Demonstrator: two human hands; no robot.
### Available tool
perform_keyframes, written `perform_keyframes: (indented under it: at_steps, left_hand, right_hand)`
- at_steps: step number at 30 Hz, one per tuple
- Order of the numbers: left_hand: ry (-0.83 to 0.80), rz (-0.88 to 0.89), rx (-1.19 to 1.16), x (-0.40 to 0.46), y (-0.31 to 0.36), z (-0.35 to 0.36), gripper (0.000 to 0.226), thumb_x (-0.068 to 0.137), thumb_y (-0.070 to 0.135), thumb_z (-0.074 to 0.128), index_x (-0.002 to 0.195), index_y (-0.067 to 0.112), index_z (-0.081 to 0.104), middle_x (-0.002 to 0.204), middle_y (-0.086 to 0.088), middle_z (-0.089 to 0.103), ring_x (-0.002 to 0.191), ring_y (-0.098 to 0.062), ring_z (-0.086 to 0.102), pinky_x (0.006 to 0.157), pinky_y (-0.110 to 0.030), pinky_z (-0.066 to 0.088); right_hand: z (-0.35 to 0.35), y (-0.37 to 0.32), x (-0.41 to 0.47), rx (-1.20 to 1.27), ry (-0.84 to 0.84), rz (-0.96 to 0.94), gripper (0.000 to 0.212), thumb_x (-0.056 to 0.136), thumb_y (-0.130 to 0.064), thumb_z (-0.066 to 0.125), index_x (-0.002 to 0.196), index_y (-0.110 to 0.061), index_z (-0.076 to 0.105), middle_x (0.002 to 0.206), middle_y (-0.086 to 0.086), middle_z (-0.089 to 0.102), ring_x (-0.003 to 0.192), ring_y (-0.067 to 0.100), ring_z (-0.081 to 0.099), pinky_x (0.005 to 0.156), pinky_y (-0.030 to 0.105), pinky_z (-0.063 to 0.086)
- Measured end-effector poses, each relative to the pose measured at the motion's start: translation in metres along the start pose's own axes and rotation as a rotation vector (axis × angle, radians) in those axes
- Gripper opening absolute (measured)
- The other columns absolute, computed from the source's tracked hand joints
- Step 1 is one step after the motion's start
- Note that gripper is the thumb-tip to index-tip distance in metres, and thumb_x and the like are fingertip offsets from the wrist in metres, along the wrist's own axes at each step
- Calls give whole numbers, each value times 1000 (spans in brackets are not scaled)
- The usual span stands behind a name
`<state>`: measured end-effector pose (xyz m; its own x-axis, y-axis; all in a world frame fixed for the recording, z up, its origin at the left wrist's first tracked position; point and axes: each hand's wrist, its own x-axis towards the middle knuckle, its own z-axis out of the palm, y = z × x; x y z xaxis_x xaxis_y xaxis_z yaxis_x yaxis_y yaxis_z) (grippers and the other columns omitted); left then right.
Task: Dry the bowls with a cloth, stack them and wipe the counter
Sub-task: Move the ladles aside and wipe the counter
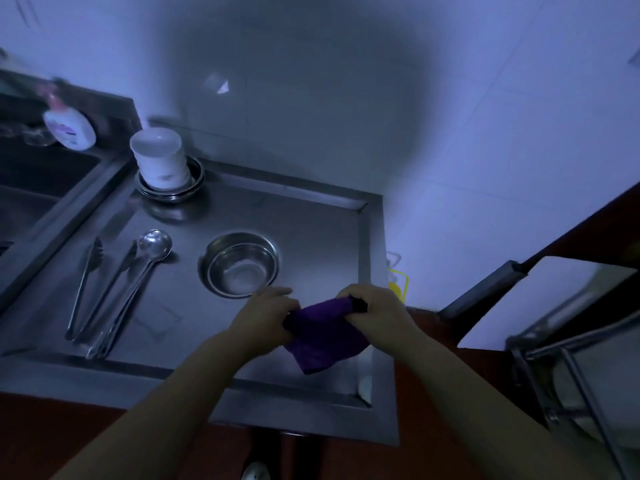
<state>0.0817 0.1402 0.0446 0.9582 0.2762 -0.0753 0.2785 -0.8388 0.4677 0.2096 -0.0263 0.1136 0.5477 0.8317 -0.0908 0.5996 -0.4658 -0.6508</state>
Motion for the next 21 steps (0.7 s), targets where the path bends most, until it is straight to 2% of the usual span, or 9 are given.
perform_keyframes:
  at_steps: [3, 6, 10, 12, 14, 16, 18, 20, 21]
  left_hand:
    - [-12, -159, -52, -10, 12, 4, 15, 79, 20, 60, 94, 24, 58, 90, 3, 64, 85, -17, 60, 64, -26, 38]
    - [114, -227, -81, -15, 27, 5, 17, 79, 18, 59, 92, 29, 57, 84, 11, 58, 74, -12, 54, 61, -25, 36]
    - [231, -97, 34, -26, 43, 25, 18, 82, 11, 57, 95, 22, 63, 86, 2, 61, 76, -20, 58, 64, -32, 46]
    - [225, -9, 113, -40, 49, 44, 19, 73, 1, 64, 86, 14, 67, 80, -6, 63, 69, -28, 60, 61, -33, 47]
    - [146, 50, 180, -59, 50, 66, 22, 61, -1, 72, 78, 12, 67, 75, -9, 64, 64, -30, 63, 57, -30, 47]
    - [-81, 27, 246, -80, 52, 90, 24, 69, 5, 67, 90, 13, 68, 89, -8, 64, 81, -29, 64, 70, -31, 48]
    - [-190, 44, 216, -101, 50, 104, 26, 61, 9, 75, 85, 18, 71, 84, -3, 66, 78, -23, 65, 65, -24, 50]
    - [-199, 62, 176, -116, 50, 111, 39, 37, 12, 87, 71, 26, 74, 72, 6, 68, 64, -13, 66, 56, -16, 51]
    - [-167, 44, 158, -121, 50, 112, 45, 33, 13, 89, 72, 29, 75, 75, 8, 70, 66, -10, 68, 58, -14, 52]
  right_hand:
    - [-1, 27, -10, 26, 39, 96, 23, 73, 0, 64, 88, -15, 70, 88, 2, 70, 86, 17, 63, 77, 35, 48]
    - [1, 48, -20, 41, 92, 141, 24, 71, 2, 64, 86, -15, 70, 80, 0, 66, 80, 17, 62, 73, 33, 47]
    - [14, 70, -47, 1, 200, 108, 25, 69, 1, 68, 88, -15, 69, 84, -1, 65, 78, 11, 56, 68, 23, 39]
    - [31, 84, -71, -51, 190, 54, 27, 67, 3, 69, 91, -12, 69, 90, 3, 66, 82, 15, 57, 71, 24, 40]
    - [53, 98, -97, -160, 111, -36, 33, 58, 4, 74, 89, -10, 71, 89, 7, 70, 81, 23, 65, 73, 33, 49]
    - [72, 109, -124, -294, -13, -114, 38, 47, 3, 78, 81, -12, 73, 79, 6, 72, 70, 25, 68, 66, 39, 54]
    - [85, 118, -142, -342, -99, -150, 38, 42, -2, 83, 75, -16, 73, 71, 1, 70, 62, 21, 67, 57, 34, 55]
    - [92, 124, -150, -366, -168, -167, 32, 51, -10, 83, 81, -17, 73, 78, 0, 69, 69, 19, 66, 61, 30, 55]
    - [93, 125, -152, -382, -198, -173, 27, 63, -17, 79, 90, -17, 73, 88, 1, 68, 79, 19, 64, 68, 32, 53]
